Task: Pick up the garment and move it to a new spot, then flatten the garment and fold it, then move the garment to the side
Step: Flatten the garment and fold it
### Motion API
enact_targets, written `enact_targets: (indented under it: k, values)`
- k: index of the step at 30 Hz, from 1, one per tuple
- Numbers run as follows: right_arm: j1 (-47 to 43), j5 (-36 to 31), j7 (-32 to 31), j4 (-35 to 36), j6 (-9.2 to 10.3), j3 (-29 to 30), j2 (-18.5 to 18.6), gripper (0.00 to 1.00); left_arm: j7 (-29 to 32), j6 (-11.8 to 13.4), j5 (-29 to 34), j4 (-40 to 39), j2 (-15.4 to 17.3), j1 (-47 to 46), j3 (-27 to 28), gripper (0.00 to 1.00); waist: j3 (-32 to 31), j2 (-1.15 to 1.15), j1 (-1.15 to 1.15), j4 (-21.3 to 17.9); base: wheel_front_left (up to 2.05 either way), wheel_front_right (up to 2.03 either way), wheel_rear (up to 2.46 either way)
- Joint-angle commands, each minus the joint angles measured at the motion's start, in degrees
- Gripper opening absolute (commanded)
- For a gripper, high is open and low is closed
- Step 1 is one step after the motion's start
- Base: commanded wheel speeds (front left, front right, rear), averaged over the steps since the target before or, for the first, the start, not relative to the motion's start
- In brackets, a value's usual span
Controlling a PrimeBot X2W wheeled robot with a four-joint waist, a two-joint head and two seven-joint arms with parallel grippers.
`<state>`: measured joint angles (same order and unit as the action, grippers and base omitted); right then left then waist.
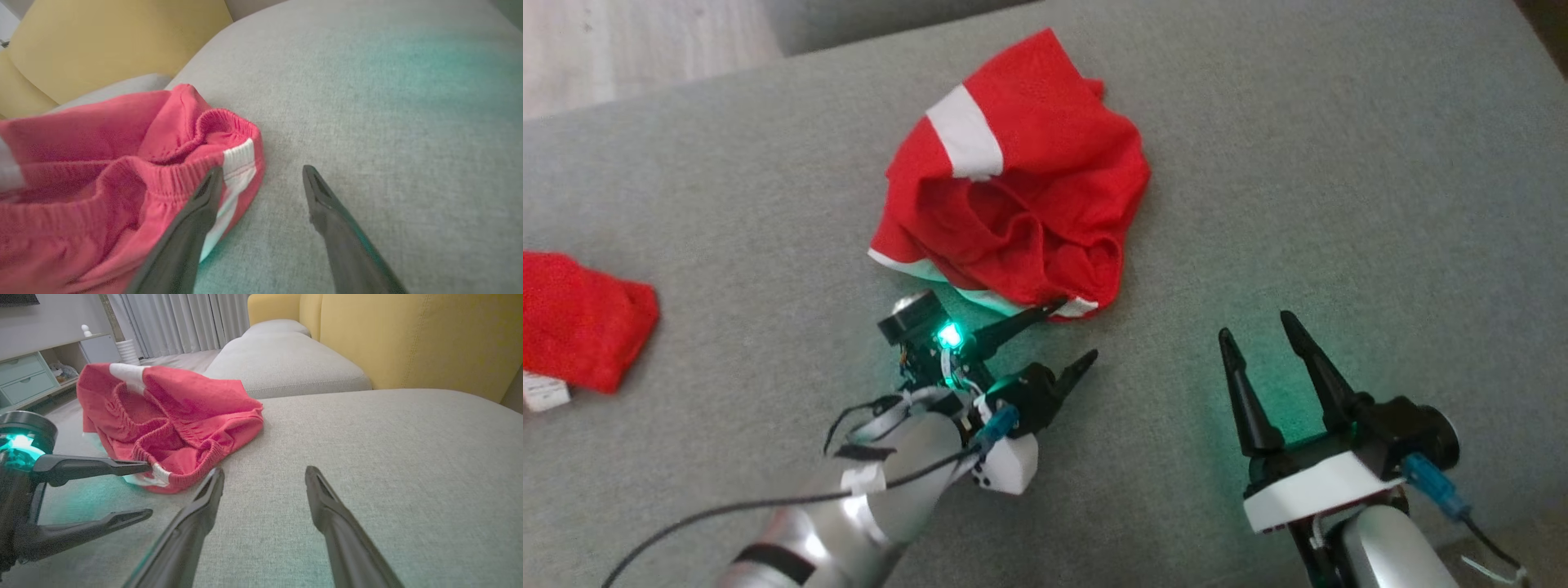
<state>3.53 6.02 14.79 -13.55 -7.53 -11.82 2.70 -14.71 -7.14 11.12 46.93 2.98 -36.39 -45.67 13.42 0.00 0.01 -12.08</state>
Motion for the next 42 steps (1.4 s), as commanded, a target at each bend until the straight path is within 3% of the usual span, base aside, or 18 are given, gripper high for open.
enact_targets:
  k: [1,12,16,22,23,24,25,33,38,42]
  values:
    - [1.5,0.3,0.2,1.9,0.04,-1.7,0.2,1.0,-0.3,0.2,0.2,-0.5,0.2,-3.3,0.9,1.0,1.3,0.0,-0.01,-0.9,0.0,0.0,0.0]
    - [1.9,1.3,0.2,1.4,0.04,-4.7,0.2,1.0,-0.3,4.6,1.6,-1.5,0.8,-7.7,-5.6,1.0,2.3,0.0,-0.01,-1.4,0.0,0.0,0.0]
    - [2.0,1.4,0.2,1.3,0.04,-4.7,0.2,1.0,-0.3,5.7,0.7,1.8,1.2,-8.8,-5.7,1.0,2.1,0.0,-0.01,-1.6,0.0,0.0,0.0]
    - [1.9,2.1,0.2,1.2,0.04,-5.1,0.2,1.0,0.7,3.4,-1.7,12.0,0.7,-9.5,-6.0,1.0,1.7,0.0,-0.01,-2.0,0.0,0.0,0.0]
    - [1.9,2.1,0.2,1.2,0.04,-5.1,0.2,1.0,0.6,3.1,-1.9,12.6,0.5,-9.6,-6.3,0.77,1.6,0.0,-0.01,-1.9,0.0,0.0,0.0]
    - [1.9,2.2,0.2,1.2,0.04,-5.0,0.2,1.0,0.5,2.9,-2.1,12.9,0.4,-9.6,-6.6,0.35,1.6,0.0,-0.01,-1.9,0.0,0.0,0.0]
    - [1.9,2.3,0.2,1.2,0.04,-5.0,0.2,1.0,0.5,2.7,-2.4,13.1,0.3,-9.6,-6.9,0.02,1.4,0.0,-0.01,-1.8,0.0,0.0,0.0]
    - [2.0,3.2,0.2,1.0,0.04,-5.7,0.2,1.0,0.3,0.7,-6.0,13.8,-0.1,-9.8,-8.5,0.0,-0.1,0.0,-0.01,-2.4,0.0,0.0,0.0]
    - [1.8,4.0,0.2,0.8,0.04,-6.0,0.2,1.0,-0.2,0.0,-14.2,5.4,-0.1,-9.8,-6.5,0.0,-1.5,0.0,-0.01,-3.2,0.0,0.0,0.0]
    - [1.7,4.8,0.2,0.9,0.04,-6.4,0.2,1.0,-0.3,-0.3,-23.3,-4.5,-0.1,-15.3,-3.7,0.0,-3.0,0.0,-0.01,-4.1,0.0,0.0,0.0]
